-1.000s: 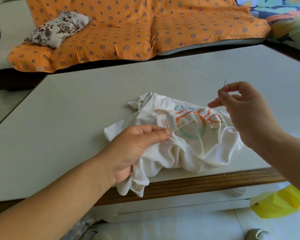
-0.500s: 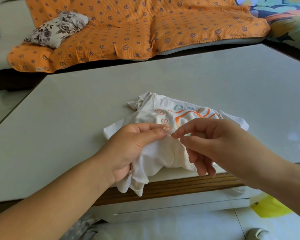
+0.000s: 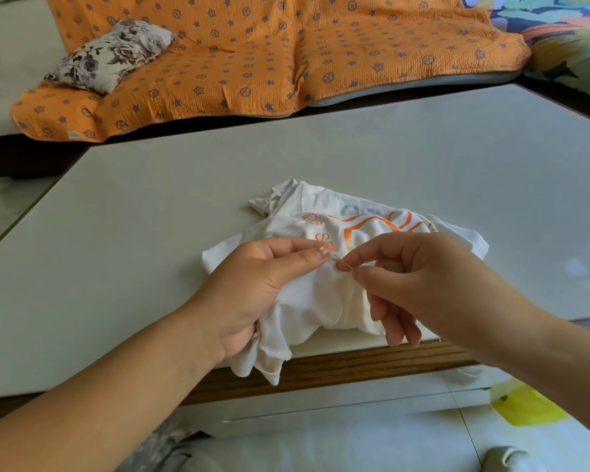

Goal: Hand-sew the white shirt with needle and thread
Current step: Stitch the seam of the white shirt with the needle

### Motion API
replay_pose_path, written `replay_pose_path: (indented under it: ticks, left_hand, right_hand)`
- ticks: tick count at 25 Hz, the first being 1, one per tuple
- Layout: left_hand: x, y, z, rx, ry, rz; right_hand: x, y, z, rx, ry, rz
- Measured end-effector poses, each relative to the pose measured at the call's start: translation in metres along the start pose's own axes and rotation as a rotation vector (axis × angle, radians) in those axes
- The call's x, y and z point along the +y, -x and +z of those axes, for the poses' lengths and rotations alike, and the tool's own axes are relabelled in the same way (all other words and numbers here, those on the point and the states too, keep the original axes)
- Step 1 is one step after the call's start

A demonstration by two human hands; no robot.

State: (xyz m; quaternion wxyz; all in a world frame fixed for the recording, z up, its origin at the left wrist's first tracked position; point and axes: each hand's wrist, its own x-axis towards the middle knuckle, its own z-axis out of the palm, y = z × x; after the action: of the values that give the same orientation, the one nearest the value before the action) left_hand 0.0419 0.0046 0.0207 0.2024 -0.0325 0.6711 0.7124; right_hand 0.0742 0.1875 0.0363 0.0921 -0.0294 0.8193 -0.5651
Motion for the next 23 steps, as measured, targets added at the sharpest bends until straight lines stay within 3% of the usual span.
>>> replay_pose_path:
  ticks: [23]
  left_hand:
    - [-0.006,0.004,0.010,0.125,-0.269,0.219]
  right_hand:
    - [0.007,-0.006,0.017,0.127,0.129,-0.037]
